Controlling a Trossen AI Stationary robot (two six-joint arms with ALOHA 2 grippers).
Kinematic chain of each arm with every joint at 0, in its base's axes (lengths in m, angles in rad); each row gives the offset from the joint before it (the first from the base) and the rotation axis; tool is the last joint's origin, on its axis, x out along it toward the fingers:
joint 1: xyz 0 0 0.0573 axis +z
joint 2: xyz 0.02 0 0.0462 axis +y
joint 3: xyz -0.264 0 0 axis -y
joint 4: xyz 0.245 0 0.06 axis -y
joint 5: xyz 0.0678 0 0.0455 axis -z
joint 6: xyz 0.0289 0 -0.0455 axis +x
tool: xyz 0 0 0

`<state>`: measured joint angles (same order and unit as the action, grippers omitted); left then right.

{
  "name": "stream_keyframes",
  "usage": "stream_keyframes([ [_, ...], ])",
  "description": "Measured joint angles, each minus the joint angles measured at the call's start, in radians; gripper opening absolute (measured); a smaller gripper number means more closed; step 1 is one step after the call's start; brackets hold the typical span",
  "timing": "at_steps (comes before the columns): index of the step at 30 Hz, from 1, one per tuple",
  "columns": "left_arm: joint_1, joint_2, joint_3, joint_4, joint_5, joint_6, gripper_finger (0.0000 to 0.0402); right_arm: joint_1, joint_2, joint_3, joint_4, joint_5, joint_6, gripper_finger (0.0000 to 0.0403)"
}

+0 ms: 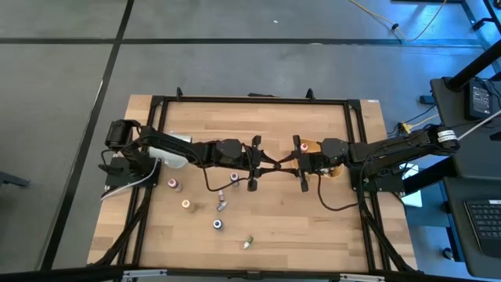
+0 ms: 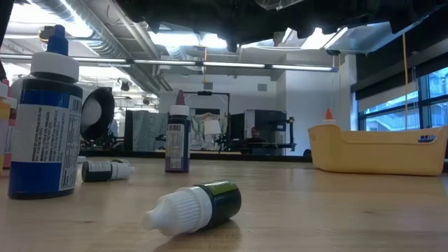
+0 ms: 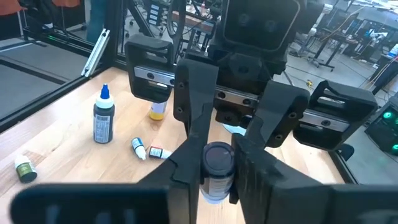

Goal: Pick & Place food coloring
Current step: Put the pink food coloring bottle into the yellow bin

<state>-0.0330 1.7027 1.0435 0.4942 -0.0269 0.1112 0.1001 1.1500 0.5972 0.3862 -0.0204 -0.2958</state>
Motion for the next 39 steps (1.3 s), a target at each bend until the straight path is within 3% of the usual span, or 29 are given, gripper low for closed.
stream_keyframes([
  [11,0.002,-0.001,0.000,-0.031,-0.022,-0.019,0.0107,0.001,-0.011,0.000,-0.023,0.049,-0.001,0.0078],
  [16,0.002,-0.002,0.001,-0.093,-0.130,-0.019,0.0130,0.001,-0.070,-0.001,-0.120,0.093,0.021,0.0079],
  [26,0.002,-0.002,0.001,-0.245,-0.182,-0.019,0.0154,0.000,-0.247,-0.001,-0.666,0.187,0.344,0.0080],
  [31,0.002,-0.002,0.001,-0.244,-0.182,-0.019,0.0149,0.000,-0.252,-0.001,-0.909,0.195,0.534,0.0081],
  [39,0.002,-0.002,0.001,-0.245,-0.156,-0.019,0.0153,0.000,-0.226,-0.001,-1.124,0.295,0.689,0.0082],
])
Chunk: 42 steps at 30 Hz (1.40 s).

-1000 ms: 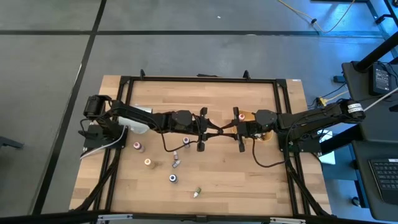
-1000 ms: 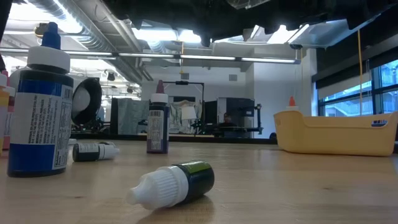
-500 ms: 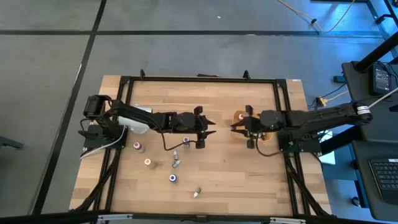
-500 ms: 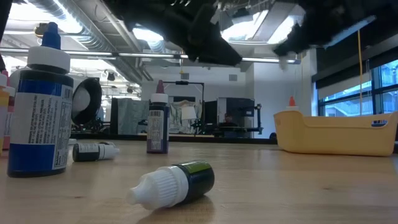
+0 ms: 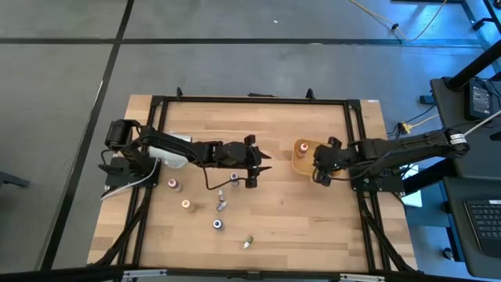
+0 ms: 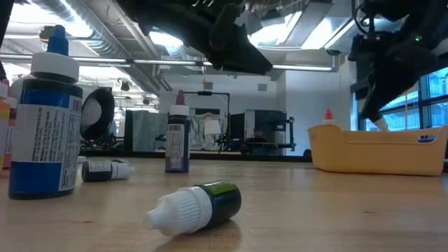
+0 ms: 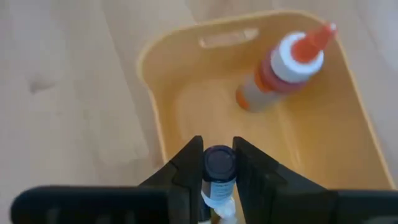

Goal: Pick & Place food coloring
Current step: Put the pink food coloring bottle into the yellow bin

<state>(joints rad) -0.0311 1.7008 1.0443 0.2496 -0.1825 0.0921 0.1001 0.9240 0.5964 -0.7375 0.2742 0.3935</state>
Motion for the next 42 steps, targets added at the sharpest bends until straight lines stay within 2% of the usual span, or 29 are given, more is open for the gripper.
stream_keyframes([
  [11,-0.008,0.000,0.000,-0.048,0.002,-0.039,0.0149,0.000,0.022,-0.145,0.001,0.019,0.127,0.0082],
  [18,-0.019,0.000,0.000,-0.072,0.008,-0.115,0.0151,0.000,0.021,-0.151,0.037,0.014,0.129,0.0082],
  [28,-0.021,0.000,0.000,-0.223,0.096,-0.124,0.0159,0.000,0.021,-0.151,0.038,-0.005,0.127,0.0094],
  [36,-0.009,0.000,0.000,-0.236,0.097,-0.124,0.0201,0.000,0.021,-0.151,0.038,-0.005,0.126,0.0143],
  [42,0.009,-0.005,0.006,-0.330,0.098,-0.131,0.0248,0.000,0.021,-0.151,0.038,-0.005,0.126,0.0172],
])
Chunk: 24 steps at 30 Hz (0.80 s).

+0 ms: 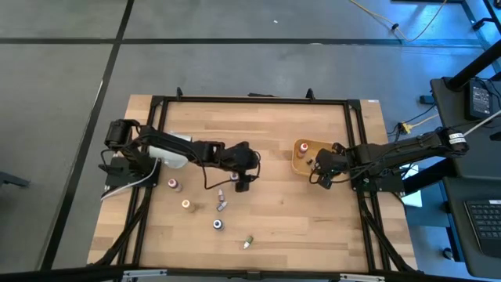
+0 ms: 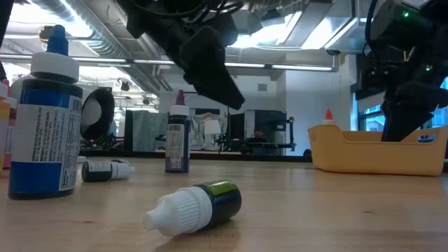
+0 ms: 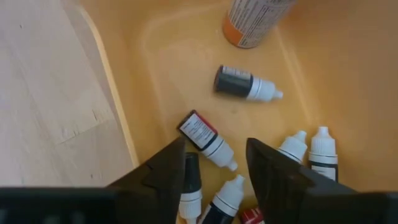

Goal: Pick & Place food coloring
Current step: Put the pink food coloring bottle into the yellow bin, then put the violet food coloring into the yellow bin

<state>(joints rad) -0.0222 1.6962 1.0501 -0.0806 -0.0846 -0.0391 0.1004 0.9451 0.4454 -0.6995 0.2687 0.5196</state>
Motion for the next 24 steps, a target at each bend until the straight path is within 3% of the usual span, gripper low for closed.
stream_keyframes([
  [8,0.008,-0.014,0.151,-0.359,0.002,-0.035,0.0287,0.000,0.000,0.000,0.001,0.000,0.000,0.0179],
  [14,0.001,-0.017,0.175,-0.470,0.026,-0.178,0.0292,0.000,0.000,0.000,0.001,0.000,0.000,0.0179],
  [18,-0.004,-0.012,0.162,-0.550,0.081,-0.190,0.0292,0.000,0.000,0.000,0.002,0.000,0.000,0.0179],
  [24,-0.002,-0.011,0.151,-0.578,0.078,-0.245,0.0292,0.000,0.000,0.000,0.004,0.000,0.000,0.0179],
])
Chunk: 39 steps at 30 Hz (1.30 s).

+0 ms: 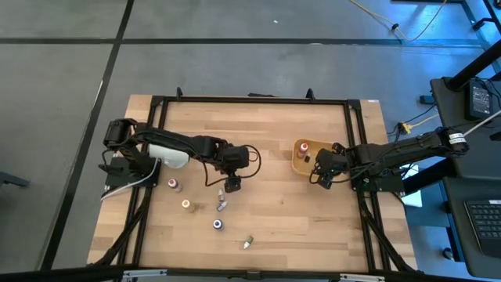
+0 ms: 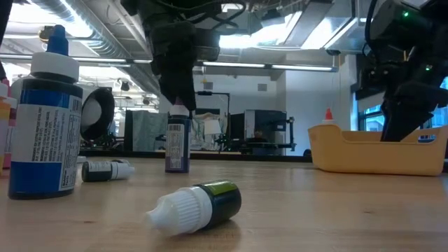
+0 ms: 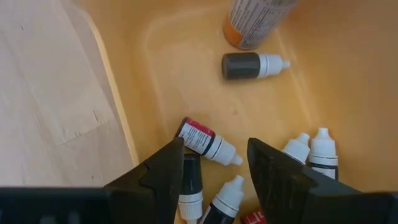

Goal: Pick & Place food coloring
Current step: Put the violet food coloring into the yellow bin

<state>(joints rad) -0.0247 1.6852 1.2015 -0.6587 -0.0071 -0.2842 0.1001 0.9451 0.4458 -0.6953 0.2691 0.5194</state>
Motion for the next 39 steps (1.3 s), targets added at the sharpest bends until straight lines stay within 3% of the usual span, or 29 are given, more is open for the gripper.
stream_keyframes([
  [10,-0.001,0.000,-0.001,-0.057,-0.002,0.034,0.0255,0.000,0.000,0.000,0.006,0.000,-0.002,0.0179],
  [22,-0.001,0.000,-0.001,-0.055,-0.003,0.036,0.0119,0.000,0.000,0.000,0.006,0.000,-0.008,0.0179],
  [31,0.003,0.001,0.107,-0.042,-0.001,0.093,0.0116,0.000,0.000,0.000,0.006,0.000,-0.008,0.0179],
  [39,0.029,0.023,0.220,0.084,0.000,0.230,0.0116,0.000,0.000,0.000,0.009,0.000,-0.008,0.0179],
])
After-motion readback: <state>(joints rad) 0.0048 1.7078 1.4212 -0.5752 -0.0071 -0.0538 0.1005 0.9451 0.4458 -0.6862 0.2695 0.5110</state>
